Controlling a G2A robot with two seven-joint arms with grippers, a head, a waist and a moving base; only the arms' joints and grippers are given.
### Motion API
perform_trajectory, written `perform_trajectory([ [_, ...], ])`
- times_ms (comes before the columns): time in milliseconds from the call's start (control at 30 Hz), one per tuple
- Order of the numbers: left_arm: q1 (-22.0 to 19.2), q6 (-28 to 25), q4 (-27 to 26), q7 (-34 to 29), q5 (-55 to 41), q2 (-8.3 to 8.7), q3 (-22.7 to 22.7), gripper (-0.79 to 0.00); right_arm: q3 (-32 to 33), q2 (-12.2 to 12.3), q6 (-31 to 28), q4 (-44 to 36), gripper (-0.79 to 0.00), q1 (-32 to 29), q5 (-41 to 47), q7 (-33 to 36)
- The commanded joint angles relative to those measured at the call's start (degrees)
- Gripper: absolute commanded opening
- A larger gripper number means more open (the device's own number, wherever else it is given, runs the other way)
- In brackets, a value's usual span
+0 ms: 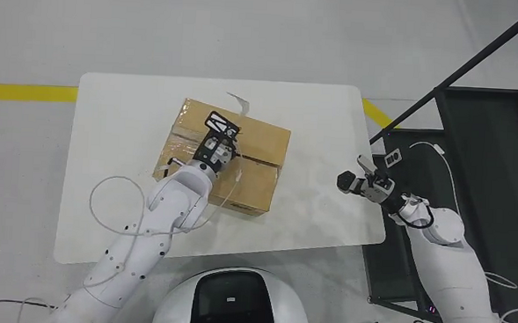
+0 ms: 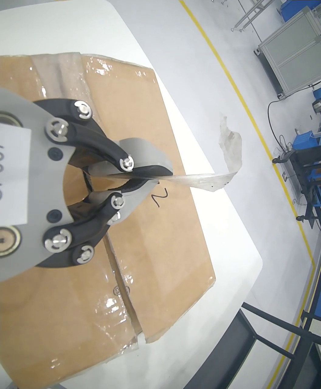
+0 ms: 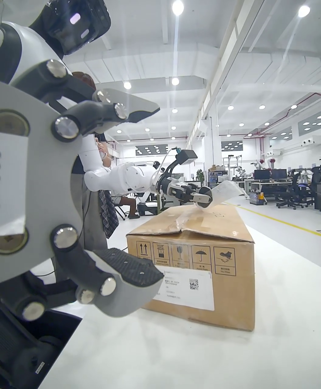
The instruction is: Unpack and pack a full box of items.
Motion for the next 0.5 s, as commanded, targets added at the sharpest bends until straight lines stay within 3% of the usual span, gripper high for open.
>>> perform_trajectory([
  [0, -0.21, -0.41, 0.51, -0.11, -0.19, -0.2, 0.11, -0.785, -0.08, -0.02, 0.05, 0.03, 0.0, -0.01, -0.02, -0.06],
  [467, 2.25, -1.71, -0.77, 2.36, 0.52, -0.71, -1.36, -0.785, -1.01, -0.12, 0.71, -0.62, 0.0, 0.32, -0.82, -0.33],
])
